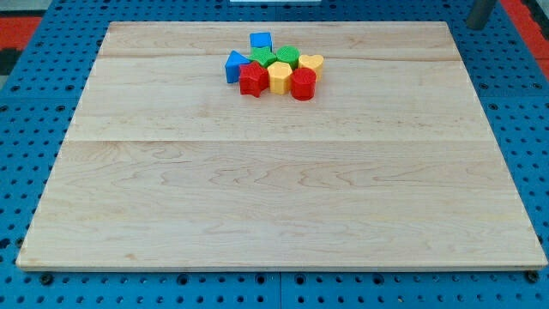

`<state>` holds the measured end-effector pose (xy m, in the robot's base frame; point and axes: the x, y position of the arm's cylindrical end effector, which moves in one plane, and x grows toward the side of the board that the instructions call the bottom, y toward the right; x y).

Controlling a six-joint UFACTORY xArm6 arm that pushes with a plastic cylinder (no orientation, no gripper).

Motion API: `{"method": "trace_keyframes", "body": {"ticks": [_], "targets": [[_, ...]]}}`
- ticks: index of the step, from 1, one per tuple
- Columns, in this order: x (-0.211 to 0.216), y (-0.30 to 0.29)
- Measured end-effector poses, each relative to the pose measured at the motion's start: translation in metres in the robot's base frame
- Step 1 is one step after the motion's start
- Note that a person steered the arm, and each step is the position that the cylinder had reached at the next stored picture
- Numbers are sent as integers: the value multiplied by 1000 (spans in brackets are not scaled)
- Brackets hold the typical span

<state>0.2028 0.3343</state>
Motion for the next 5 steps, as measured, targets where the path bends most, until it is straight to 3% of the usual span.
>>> {"method": "trace_keyframes", "body": {"ticks": [5], "targets": [[-8,3]]}}
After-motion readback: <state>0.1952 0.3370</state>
